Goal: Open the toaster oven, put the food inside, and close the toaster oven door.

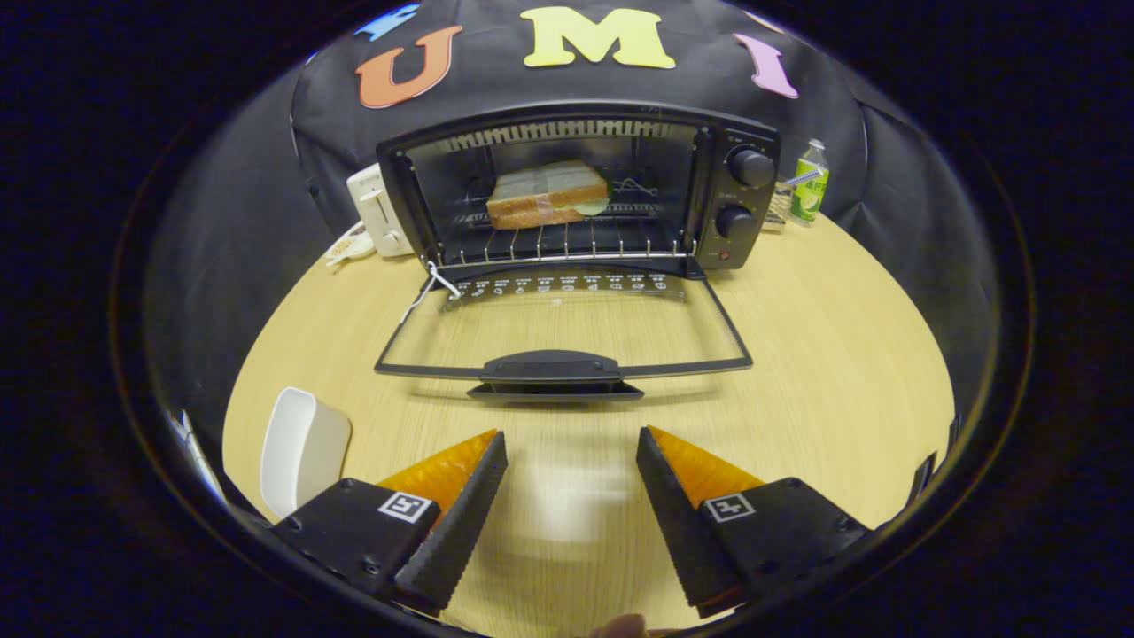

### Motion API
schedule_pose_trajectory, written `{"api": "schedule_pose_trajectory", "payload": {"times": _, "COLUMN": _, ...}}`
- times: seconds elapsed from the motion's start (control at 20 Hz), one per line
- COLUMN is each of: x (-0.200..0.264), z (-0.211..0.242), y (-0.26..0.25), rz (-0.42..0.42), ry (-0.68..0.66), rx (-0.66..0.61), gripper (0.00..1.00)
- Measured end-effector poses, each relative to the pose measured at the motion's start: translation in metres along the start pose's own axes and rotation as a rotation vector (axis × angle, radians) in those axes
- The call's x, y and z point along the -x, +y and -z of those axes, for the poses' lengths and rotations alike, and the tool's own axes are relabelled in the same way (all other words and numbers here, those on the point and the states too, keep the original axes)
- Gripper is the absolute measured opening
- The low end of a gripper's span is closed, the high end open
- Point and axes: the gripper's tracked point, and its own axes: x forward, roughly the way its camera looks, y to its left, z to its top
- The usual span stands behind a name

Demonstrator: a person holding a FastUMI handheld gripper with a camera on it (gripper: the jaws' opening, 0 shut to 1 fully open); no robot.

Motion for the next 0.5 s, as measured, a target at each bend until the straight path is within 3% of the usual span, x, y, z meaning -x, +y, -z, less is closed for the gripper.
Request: {"api": "schedule_pose_trajectory", "payload": {"times": 0.5, "x": -0.02, "z": -0.008, "y": 0.004, "rz": 0.046, "ry": -0.013, "rx": -0.017, "gripper": 0.96}}
